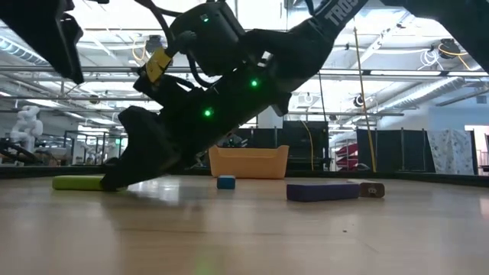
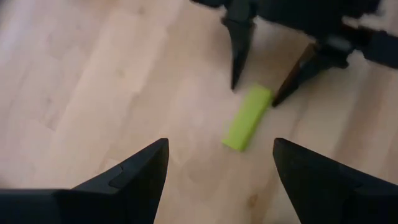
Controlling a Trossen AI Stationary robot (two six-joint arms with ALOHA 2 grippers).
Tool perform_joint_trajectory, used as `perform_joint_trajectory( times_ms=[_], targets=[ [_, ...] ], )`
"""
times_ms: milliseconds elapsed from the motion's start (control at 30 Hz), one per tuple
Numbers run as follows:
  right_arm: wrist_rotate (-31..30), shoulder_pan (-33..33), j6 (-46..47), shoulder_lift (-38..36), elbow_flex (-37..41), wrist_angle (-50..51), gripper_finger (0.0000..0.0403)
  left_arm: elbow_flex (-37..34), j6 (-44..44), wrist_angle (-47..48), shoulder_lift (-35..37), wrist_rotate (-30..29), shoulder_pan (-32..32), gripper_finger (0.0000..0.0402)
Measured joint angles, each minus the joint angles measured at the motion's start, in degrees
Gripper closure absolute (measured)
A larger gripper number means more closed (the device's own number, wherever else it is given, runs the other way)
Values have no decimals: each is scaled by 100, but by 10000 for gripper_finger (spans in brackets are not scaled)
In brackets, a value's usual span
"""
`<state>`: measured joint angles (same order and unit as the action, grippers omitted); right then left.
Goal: Sort blocks by size
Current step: Put the small light green rectangle block into the green bin
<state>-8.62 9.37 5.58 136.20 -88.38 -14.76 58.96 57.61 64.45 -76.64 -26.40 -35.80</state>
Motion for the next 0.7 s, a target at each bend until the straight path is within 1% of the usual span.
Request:
perform_joint_trajectory(
  times_ms=[100,200,333,433,467,700],
  targets=[
    [5,-17,-14,0,0,17,219,0,-1,6,0,-524,73,112],
    [143,-49,-15,0,0,37,251,0,-5,3,0,-1057,180,112],
    [176,-97,12,0,-2,97,291,0,-5,57,0,-1456,361,112],
    [181,-136,-9,9,-9,103,320,0,-5,78,0,-1610,498,112],
    [203,-148,-14,9,-9,106,326,0,-5,81,0,-1620,543,112],
    [260,-168,-22,-17,-17,301,326,0,12,387,0,-1939,931,112]
  ],
)
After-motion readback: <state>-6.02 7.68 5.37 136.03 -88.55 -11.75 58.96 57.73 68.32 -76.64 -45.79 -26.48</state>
